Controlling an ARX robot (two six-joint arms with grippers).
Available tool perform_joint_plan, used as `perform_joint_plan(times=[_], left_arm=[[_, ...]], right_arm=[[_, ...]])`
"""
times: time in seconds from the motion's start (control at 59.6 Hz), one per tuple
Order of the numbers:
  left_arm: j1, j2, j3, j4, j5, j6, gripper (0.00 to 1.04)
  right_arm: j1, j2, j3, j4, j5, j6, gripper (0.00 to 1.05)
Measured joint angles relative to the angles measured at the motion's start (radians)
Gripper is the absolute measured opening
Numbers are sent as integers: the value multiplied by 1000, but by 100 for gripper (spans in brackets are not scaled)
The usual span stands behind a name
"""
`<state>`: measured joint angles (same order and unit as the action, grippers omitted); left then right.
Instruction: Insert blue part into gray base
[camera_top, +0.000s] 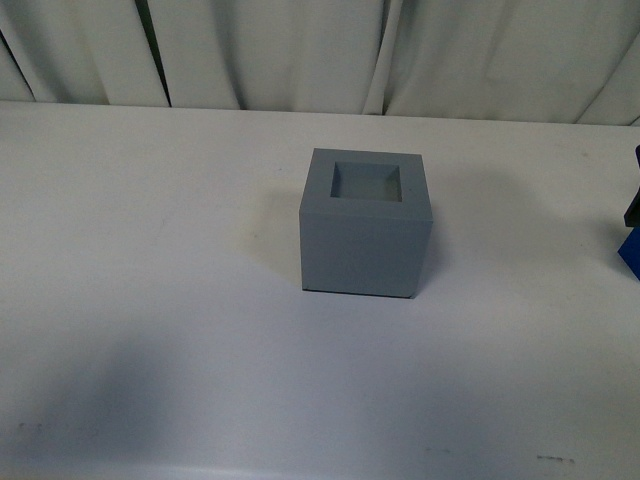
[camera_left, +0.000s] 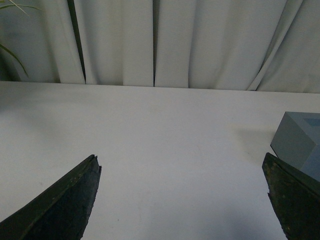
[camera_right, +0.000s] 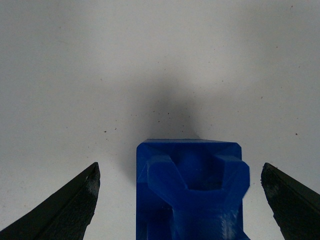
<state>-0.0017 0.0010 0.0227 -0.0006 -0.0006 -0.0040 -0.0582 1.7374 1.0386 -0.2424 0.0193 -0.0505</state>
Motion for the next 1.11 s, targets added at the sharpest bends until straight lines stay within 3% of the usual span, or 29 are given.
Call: perform_joint_plan(times=[0.067, 0.369, 0.704, 0.973, 1.107], left_arm=[[0, 0, 0, 0, 0, 0, 98], [0, 0, 0, 0, 0, 0, 98], [0, 0, 0, 0, 0, 0, 98], [0, 0, 0, 0, 0, 0, 98], [0, 0, 0, 0, 0, 0, 98]], right_arm=[[2, 11, 0, 3, 2, 2, 94], [13, 16, 15, 10, 14, -5, 48], [45, -45, 21, 32, -11, -71, 48], [117, -137, 47, 42, -225, -171, 48], [160, -158, 72, 11, -390, -216, 48]])
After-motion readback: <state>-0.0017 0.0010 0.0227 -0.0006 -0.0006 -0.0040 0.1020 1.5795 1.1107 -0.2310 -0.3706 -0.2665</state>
